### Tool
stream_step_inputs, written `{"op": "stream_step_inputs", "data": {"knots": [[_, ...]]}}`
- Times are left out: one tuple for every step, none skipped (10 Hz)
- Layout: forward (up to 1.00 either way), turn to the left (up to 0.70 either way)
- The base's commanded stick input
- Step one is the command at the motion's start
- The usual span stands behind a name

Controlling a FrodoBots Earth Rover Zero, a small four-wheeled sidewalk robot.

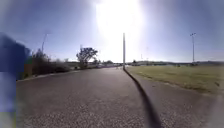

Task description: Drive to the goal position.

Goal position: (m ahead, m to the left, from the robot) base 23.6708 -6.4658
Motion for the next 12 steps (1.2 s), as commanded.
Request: {"op": "stream_step_inputs", "data": {"knots": [[0.85, 0.00], [0.85, 0.00], [0.85, 0.00], [0.85, 0.00], [0.85, 0.00], [0.85, 0.00], [0.85, 0.00], [0.85, 0.00], [0.85, 0.00], [0.85, 0.00], [0.85, 0.00], [0.85, 0.00]]}}
